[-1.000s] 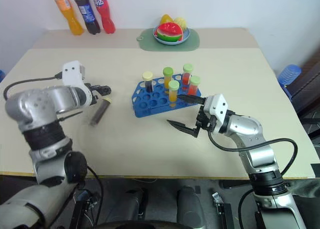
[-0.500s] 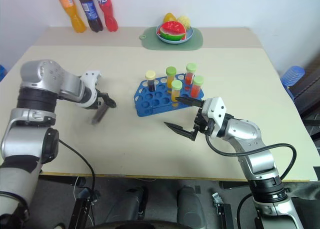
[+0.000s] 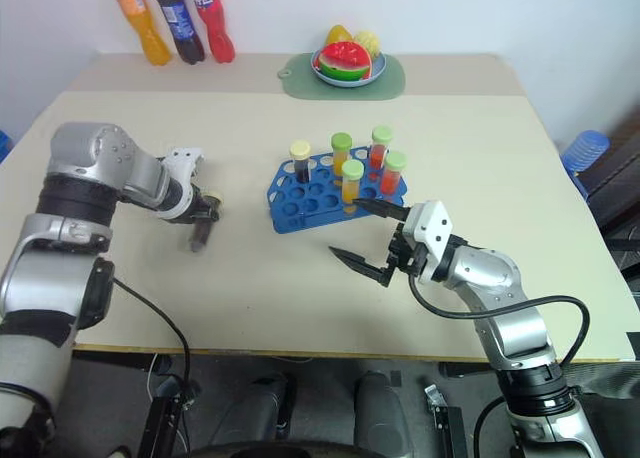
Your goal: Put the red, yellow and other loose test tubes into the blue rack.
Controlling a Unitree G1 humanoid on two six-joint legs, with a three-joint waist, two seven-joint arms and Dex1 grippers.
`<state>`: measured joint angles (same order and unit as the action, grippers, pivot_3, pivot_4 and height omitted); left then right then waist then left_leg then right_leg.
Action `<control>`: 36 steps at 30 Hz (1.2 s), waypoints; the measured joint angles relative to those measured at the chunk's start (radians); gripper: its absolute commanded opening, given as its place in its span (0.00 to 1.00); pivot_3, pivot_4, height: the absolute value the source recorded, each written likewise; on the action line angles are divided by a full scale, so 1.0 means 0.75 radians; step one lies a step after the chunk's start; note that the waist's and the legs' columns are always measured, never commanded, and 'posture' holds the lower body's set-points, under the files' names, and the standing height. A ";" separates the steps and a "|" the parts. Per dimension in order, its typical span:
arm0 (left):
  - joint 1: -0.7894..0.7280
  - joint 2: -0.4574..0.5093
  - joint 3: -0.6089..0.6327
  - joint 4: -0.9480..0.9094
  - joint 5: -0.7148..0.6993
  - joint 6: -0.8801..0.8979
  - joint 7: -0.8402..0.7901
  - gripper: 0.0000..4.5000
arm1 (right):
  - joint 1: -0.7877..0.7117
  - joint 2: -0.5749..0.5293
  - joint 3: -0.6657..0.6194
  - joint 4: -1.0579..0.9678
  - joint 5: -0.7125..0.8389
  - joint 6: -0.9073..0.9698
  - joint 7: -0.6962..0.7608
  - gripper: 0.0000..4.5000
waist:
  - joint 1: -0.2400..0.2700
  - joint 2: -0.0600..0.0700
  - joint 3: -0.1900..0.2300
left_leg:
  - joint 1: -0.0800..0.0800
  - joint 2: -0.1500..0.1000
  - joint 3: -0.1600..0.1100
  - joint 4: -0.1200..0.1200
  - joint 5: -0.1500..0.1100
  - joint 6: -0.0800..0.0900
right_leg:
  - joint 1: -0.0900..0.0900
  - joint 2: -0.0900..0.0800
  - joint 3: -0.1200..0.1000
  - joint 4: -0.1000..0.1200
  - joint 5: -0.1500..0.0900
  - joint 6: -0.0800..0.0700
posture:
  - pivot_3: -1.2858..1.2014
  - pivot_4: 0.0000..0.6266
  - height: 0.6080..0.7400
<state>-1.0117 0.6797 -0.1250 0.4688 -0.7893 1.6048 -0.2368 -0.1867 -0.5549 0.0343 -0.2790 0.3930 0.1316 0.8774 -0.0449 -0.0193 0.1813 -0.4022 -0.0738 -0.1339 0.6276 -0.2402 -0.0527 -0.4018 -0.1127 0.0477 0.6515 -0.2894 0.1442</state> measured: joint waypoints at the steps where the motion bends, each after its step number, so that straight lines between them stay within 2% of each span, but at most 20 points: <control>1: 0.128 0.035 0.046 -0.177 -0.087 -0.008 -0.111 0.18 | 0.000 0.007 -0.003 0.002 0.000 -0.005 -0.004 1.00 | -0.005 0.000 0.000 | -0.002 0.002 0.002 0.000 0.000 -0.001 | -0.003 0.000 0.002 0.001 0.000 0.000 | 0.52 0.24 1.00; 3: 0.331 0.043 0.136 -0.421 -0.172 -0.068 -0.252 0.18 | 0.003 0.010 -0.004 0.008 -0.001 -0.009 -0.009 1.00 | -0.001 0.000 0.000 | -0.007 0.003 0.001 0.002 0.001 -0.002 | -0.009 0.000 0.002 0.003 0.000 -0.001 | 0.52 0.24 1.00; 6: 0.628 0.044 0.270 -0.730 -0.169 -0.391 -0.422 0.18 | 0.026 0.013 -0.011 0.015 -0.001 -0.013 -0.011 1.00 | 0.009 0.000 0.000 | -0.008 0.004 0.001 0.003 0.002 -0.003 | -0.009 0.000 0.002 0.003 0.001 -0.001 | 0.52 0.24 1.00; 8: 0.676 -0.004 0.320 -0.830 -0.150 -0.551 -0.468 0.18 | 0.042 0.013 -0.015 0.022 -0.001 -0.013 -0.016 1.00 | 0.034 0.000 0.000 | -0.008 0.003 0.000 0.004 0.001 -0.002 | -0.008 -0.001 0.001 0.003 0.001 -0.002 | 0.52 0.24 1.00; 11: 0.670 -0.083 0.302 -0.933 -0.043 -0.811 -0.504 0.18 | 0.057 0.015 -0.016 0.025 -0.015 -0.027 -0.027 1.00 | 0.059 0.000 0.000 | -0.007 0.001 0.001 0.004 0.000 0.000 | -0.002 -0.002 -0.001 -0.003 0.003 0.000 | 0.52 0.24 1.00; 14: 0.670 -0.240 0.279 -0.950 0.078 -1.110 -0.527 0.18 | 0.095 0.021 -0.017 0.024 -0.027 -0.038 -0.052 1.00 | 0.067 0.000 0.000 | -0.008 0.000 0.002 0.005 0.001 -0.001 | -0.003 -0.003 -0.001 -0.005 0.003 0.000 | 0.52 0.24 1.00; 17: 0.660 -0.402 0.238 -0.866 0.228 -1.460 -0.563 0.18 | 0.130 0.022 -0.035 0.019 -0.040 -0.043 -0.089 1.00 | 0.070 0.000 0.000 | -0.008 -0.001 0.005 0.004 0.001 -0.001 | -0.003 -0.003 -0.001 -0.005 0.003 0.000 | 0.52 0.24 1.00; 21: 0.651 -0.586 0.219 -0.648 0.303 -1.758 -0.649 0.18 | 0.191 0.037 -0.048 -0.006 -0.061 -0.047 -0.145 1.00 | 0.067 0.000 0.000 | -0.007 -0.001 0.006 0.005 0.001 0.000 | -0.003 -0.002 -0.001 -0.005 0.003 0.000 | 0.52 0.24 1.00; 23: 0.650 -0.615 0.204 -0.559 0.325 -1.833 -0.671 0.18 | 0.207 0.046 -0.047 -0.016 -0.070 -0.049 -0.159 1.00 | 0.057 -0.001 0.000 | -0.007 -0.001 0.007 0.005 0.001 0.000 | -0.003 -0.001 -0.001 -0.004 0.003 0.000 | 0.52 0.24 1.00; 26: 0.589 -0.690 0.205 -0.285 0.376 -2.063 -0.794 0.18 | 0.301 0.055 -0.058 -0.072 -0.100 -0.068 -0.211 1.00 | 0.051 0.000 -0.001 | -0.007 -0.002 0.006 0.006 0.000 0.001 | -0.001 -0.001 -0.002 -0.004 0.003 0.001 | 0.52 0.24 1.00; 29: 0.533 -0.718 0.208 -0.070 0.398 -2.155 -0.867 0.18 | 0.356 0.056 -0.070 -0.102 -0.103 -0.068 -0.232 1.00 | 0.041 0.000 -0.001 | -0.007 -0.002 0.006 0.007 -0.003 0.006 | -0.001 -0.001 -0.002 -0.003 0.003 0.001 | 0.52 0.24 1.00; 36: 0.429 -0.714 0.234 0.181 0.431 -2.297 -1.003 0.18 | 0.464 0.032 -0.122 -0.161 -0.112 -0.067 -0.256 1.00 | 0.039 0.000 -0.001 | -0.007 -0.002 0.005 0.007 -0.003 0.008 | -0.001 0.000 -0.002 -0.002 0.003 0.001 | 0.52 0.24 1.00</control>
<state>-0.6902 0.1442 0.0506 0.6047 -0.4659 -0.1180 -0.9888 0.1612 -0.5306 -0.0569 -0.4001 0.3092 0.0812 0.6857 -0.0154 -0.0197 0.1805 -0.4072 -0.0753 -0.1298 0.6328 -0.2428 -0.0471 -0.4029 -0.1125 0.0462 0.6497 -0.2868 0.1451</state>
